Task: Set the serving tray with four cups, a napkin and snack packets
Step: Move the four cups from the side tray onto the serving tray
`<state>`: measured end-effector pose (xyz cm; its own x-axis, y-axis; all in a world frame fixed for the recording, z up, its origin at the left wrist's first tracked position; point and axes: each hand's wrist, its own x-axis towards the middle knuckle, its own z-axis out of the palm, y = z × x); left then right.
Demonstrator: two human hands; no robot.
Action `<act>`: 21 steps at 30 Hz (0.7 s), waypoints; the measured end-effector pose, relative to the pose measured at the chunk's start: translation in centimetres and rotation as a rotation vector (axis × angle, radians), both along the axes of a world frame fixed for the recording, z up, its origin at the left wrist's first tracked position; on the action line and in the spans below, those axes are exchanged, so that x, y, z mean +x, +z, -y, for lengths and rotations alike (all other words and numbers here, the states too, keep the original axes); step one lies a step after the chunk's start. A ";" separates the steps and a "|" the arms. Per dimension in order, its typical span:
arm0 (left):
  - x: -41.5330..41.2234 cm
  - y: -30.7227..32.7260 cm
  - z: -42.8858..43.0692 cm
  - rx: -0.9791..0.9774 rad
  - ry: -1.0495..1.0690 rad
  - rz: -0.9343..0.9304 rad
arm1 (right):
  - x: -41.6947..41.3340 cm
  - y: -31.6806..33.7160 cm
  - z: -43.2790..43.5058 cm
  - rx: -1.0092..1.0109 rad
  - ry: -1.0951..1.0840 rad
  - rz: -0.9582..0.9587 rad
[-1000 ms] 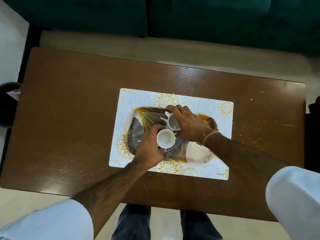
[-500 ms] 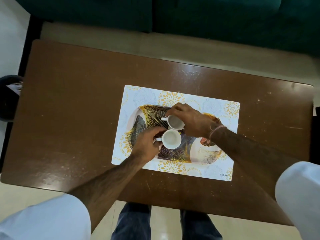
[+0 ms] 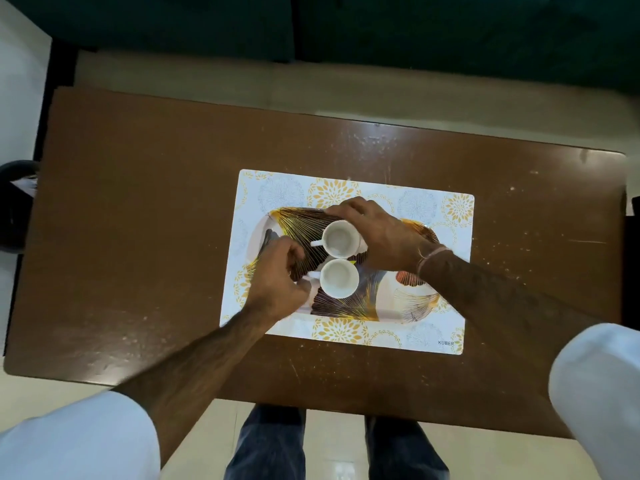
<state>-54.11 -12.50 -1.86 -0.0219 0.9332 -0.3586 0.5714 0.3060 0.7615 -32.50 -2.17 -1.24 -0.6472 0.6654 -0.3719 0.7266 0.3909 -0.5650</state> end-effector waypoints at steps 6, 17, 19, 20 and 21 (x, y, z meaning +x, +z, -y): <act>0.9 2.1 -6.3 0.098 -0.033 -0.132 | 4.9 1.0 -0.5 0.023 -0.322 -0.021; 22.4 1.7 -15.9 0.238 -0.543 -0.297 | 23.1 0.8 0.5 0.146 -0.851 0.084; 26.2 1.8 -16.4 0.255 -0.588 -0.302 | 26.1 1.1 1.0 0.150 -0.898 0.080; 28.5 1.7 -16.6 0.264 -0.616 -0.296 | 27.9 1.3 1.3 0.158 -0.921 0.086; 31.1 1.7 -16.6 0.267 -0.652 -0.282 | 30.1 1.5 1.8 0.167 -0.953 0.096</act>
